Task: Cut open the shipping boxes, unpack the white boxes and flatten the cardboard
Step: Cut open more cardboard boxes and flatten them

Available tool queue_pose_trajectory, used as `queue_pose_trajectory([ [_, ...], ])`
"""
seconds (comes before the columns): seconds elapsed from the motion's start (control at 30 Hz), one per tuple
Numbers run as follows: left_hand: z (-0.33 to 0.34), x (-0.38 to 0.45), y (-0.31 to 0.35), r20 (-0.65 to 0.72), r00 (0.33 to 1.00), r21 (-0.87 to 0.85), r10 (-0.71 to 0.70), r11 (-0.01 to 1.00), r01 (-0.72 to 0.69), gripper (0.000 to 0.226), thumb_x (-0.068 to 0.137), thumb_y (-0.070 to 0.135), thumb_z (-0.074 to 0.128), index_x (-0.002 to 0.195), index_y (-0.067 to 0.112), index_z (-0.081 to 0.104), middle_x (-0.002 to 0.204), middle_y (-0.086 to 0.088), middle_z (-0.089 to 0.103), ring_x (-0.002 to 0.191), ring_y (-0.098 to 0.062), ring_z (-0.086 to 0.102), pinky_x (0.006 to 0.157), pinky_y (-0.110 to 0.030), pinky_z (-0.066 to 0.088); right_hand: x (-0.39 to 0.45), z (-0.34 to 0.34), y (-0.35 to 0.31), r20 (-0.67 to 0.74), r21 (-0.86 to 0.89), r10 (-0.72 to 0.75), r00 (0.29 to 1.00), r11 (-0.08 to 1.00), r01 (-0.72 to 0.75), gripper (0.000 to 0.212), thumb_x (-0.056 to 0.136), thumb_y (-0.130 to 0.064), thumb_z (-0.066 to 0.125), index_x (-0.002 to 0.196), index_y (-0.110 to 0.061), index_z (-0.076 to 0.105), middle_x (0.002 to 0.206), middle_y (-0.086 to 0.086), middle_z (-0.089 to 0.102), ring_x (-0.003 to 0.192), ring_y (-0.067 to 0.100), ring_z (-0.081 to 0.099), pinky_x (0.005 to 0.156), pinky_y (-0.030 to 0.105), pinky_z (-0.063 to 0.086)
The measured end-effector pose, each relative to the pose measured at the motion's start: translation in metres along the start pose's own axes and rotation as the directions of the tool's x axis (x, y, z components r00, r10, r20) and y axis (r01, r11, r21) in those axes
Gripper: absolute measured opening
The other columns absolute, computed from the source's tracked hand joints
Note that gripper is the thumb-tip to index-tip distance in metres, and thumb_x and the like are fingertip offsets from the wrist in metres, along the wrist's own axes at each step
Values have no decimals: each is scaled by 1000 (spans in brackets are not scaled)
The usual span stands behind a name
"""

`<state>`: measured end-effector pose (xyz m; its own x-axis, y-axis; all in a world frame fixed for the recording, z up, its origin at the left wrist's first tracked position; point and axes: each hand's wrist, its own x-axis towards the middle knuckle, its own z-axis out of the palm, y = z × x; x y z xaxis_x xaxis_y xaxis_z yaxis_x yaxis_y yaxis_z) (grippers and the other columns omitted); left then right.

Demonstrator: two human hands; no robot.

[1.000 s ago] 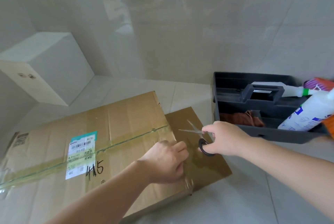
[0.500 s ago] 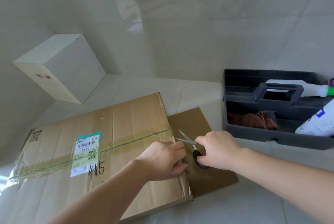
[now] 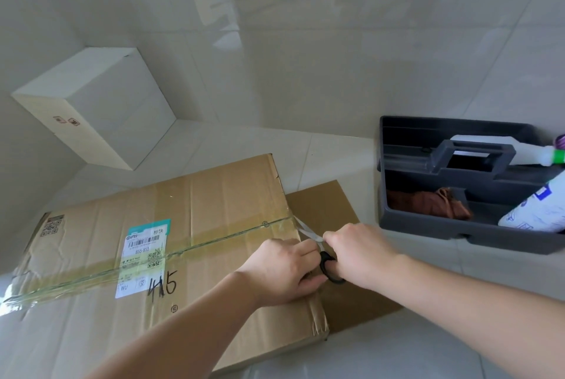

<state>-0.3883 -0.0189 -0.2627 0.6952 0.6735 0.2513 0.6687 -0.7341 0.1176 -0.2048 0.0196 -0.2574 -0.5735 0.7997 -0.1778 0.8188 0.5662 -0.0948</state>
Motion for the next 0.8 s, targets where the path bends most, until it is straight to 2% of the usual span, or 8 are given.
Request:
queue_pose_trajectory([
  [0.1,1,0,0,-1,1000,-9,-7,1000,7,28,89,34,53,73,12,61,75,0,57,54,-19,50,42,-27,43,2,-2,-5,43,26,12,999,1000,-13,18,89,-32,55,93,-15,59,79,4,59,72,26,59,60,33,47],
  [0.17,1,0,0,-7,1000,-8,-13,1000,13,28,89,33,52,72,13,61,74,0,57,53,-19,49,42,-26,41,3,-2,-7,68,61,21,997,998,-25,18,88,-29,56,95,-13,61,83,6,61,76,28,60,63,33,48],
  [0.3,0,3,-1,-35,999,19,1,1000,0,27,87,33,55,68,14,60,69,2,55,55,-18,47,45,-25,38,2,-1,-7,59,98,30,998,995,-36,15,86,-27,55,91,-14,61,82,7,62,75,28,60,59,31,43],
  [0.43,4,12,-1,-89,995,44,46,998,-42,32,88,35,56,63,16,62,65,4,58,64,-19,48,65,-27,39,-1,-1,-7,-12,5,26,1000,1000,-26,11,85,-29,54,80,-20,49,82,2,63,75,25,61,56,30,35],
  [0.53,6,14,0,-90,994,2,69,998,-69,32,89,33,58,63,15,63,65,2,59,66,-21,50,75,-30,45,1,-6,-2,-64,-44,72,995,996,-75,20,78,-42,55,75,-23,47,66,-6,52,63,20,52,49,28,25],
  [0.63,7,12,2,-61,996,-52,69,996,-72,31,90,30,60,65,11,63,66,-2,59,65,-23,50,74,-30,47,2,-9,2,-81,-27,85,993,996,-87,25,72,-47,54,66,-26,42,57,-8,40,57,18,46,46,26,23],
  [0.73,7,10,0,-50,998,-104,46,993,-51,29,91,25,61,67,8,63,68,-5,60,67,-25,52,70,-33,49,3,-6,-1,-64,-35,71,995,997,-73,33,74,-43,56,61,-25,31,57,-8,37,59,19,44,45,26,20],
  [0.8,8,8,1,-69,997,-137,27,990,-36,28,89,21,63,65,6,63,67,-7,59,66,-26,51,69,-33,49,6,-3,-2,-58,-23,68,996,997,-69,33,74,-41,56,60,-25,30,58,-8,38,59,19,44,44,26,19],
])
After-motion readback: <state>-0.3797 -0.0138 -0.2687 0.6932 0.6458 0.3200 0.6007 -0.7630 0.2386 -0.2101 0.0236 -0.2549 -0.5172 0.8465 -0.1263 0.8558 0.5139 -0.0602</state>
